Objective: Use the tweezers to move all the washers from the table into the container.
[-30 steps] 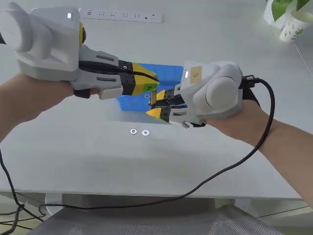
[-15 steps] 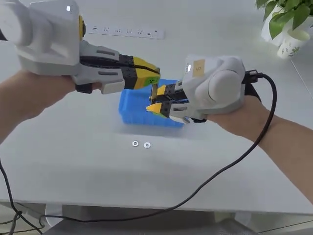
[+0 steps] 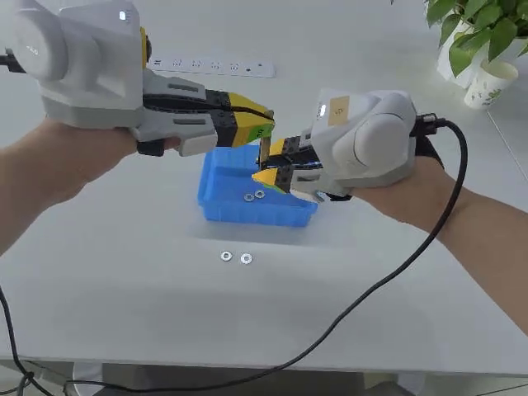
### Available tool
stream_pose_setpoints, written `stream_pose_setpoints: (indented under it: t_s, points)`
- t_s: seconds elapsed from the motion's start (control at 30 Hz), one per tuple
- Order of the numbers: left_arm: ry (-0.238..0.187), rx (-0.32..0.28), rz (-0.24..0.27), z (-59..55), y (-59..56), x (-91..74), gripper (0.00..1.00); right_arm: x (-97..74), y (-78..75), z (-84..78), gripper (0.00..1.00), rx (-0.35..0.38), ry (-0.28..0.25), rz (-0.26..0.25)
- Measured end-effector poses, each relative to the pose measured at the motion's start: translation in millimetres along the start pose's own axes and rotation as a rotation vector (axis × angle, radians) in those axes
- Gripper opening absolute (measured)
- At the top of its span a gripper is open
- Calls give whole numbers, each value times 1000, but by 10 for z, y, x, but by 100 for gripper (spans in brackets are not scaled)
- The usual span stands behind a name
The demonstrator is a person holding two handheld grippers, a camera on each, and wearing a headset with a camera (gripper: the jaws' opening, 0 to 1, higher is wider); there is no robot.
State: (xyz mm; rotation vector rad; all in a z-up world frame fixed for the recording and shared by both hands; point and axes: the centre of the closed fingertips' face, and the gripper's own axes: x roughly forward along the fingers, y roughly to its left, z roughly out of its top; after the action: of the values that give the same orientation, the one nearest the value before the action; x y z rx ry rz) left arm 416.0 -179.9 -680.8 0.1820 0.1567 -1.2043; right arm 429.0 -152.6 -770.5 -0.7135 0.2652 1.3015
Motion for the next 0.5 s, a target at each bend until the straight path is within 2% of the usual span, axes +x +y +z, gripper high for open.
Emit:
stream_pose_setpoints:
  t_s: [0.13,0.5]
  points:
    - [0,-23,-12,-71,37,86,3,21,-19,-101,10,8,11,0]
    - [23,-33,-23,-228,158,280,3,82,-85,-323,10,37,30,1]
